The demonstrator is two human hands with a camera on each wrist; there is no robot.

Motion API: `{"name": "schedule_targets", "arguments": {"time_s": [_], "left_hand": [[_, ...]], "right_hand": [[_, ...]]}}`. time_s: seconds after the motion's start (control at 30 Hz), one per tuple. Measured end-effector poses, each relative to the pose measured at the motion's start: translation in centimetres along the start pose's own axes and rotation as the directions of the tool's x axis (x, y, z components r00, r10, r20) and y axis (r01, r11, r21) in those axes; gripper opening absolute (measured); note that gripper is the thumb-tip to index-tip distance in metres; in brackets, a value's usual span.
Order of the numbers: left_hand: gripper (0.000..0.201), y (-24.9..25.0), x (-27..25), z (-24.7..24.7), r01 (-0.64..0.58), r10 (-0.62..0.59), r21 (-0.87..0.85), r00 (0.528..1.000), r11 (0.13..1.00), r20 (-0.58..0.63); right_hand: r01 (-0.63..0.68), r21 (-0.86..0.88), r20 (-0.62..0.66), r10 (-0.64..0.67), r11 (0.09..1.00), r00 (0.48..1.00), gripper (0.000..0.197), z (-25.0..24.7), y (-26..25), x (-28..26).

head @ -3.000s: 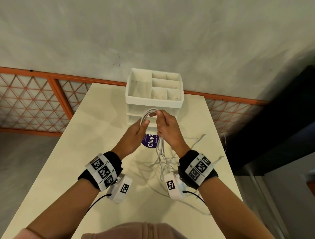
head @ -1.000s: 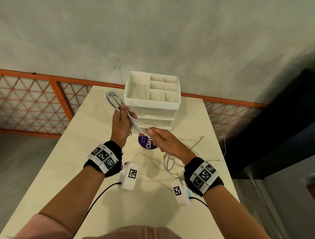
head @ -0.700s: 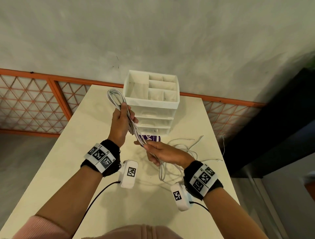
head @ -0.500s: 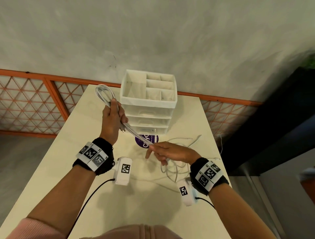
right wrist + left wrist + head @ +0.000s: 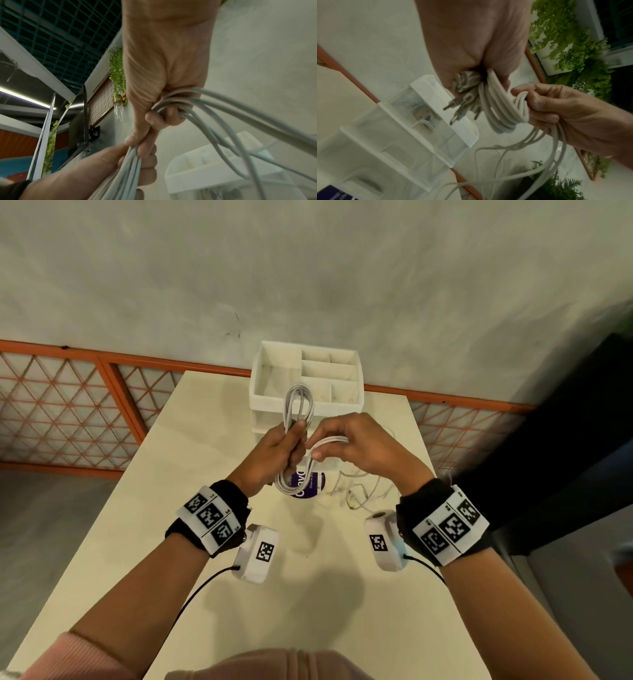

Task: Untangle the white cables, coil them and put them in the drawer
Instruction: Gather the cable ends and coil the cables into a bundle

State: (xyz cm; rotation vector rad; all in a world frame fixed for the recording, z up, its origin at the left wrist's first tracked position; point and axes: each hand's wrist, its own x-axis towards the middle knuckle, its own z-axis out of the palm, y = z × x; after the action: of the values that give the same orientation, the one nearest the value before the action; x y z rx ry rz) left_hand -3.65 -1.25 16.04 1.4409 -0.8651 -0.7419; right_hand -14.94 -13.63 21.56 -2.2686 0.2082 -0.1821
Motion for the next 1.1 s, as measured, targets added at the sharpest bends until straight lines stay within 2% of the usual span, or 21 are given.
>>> {"name": "schedule_targets", "arguments": {"time_s": [0.13,0.3,0.43,0.57,0.67,0.77,0.83,0.93,1.03,1.1], "left_hand": [[0.042,-0.2,0.1,0.1,-0.02,0.021,0.052,1.0,0.998,-0.017],[0.043,0.3,-0.5,0.5,0.037,-0.031,-0.078,0.997,0.996,0.074],[0.05,0.3,-0.9,1.0,0.071,-0.065,-0.056,0.993,0.996,0.1],[0.046,-0.3,-1.0,1.2,0.129,-0.103,-0.179,0.983,0.975,0.151],[0.041,-0.6,-1.0,0.6,0.129,-0.095,-0.198,0.98,0.972,0.173],[0.039,-0.6,-1.1,0.0,0.136,-0.099,-0.196,0.977,0.971,0.189],[0.052,-0.6,-1.3,-0.1,0.146,-0.11,-0.175,0.974,0.974,0.199],[0.086,-0.8,-1.3,0.2,0.176,-0.152,-0.118,0.97,0.977,0.19],[0.097,-0.5,-1.3,0.4,0.238,-0.203,-0.178,0.959,0.955,0.197],[0.089,-0.2,-1.4,0.6,0.242,-0.205,-0.175,0.957,0.954,0.207]], "right_hand": [[0.039,-0.008,-0.018,-0.039,0.999,0.999,0.02,0.1,-0.5,0.1],[0.076,-0.046,-0.017,-0.077,0.996,0.997,0.019,0.5,-0.8,0.3],[0.066,-0.092,-0.011,-0.068,0.994,0.998,0.037,0.6,-0.7,0.4],[0.063,-0.154,-0.054,-0.072,0.986,0.996,0.049,0.8,-0.1,0.3],[-0.042,-0.184,-0.064,0.031,0.982,0.997,0.04,-0.1,0.8,0.2],[-0.119,-0.171,0.088,0.136,0.978,0.987,0.036,-1.7,1.4,-0.2],[-0.107,-0.14,0.14,0.127,0.984,0.982,0.035,-2.1,1.2,-0.5],[-0.094,-0.091,0.151,0.107,0.991,0.983,0.032,-2.2,0.8,-0.5],[-0.077,-0.073,0.162,0.088,0.994,0.983,0.031,-2.3,0.1,-0.7],[-0.067,-0.072,0.168,0.078,0.995,0.983,0.029,-2.4,-0.1,-0.8]]}}
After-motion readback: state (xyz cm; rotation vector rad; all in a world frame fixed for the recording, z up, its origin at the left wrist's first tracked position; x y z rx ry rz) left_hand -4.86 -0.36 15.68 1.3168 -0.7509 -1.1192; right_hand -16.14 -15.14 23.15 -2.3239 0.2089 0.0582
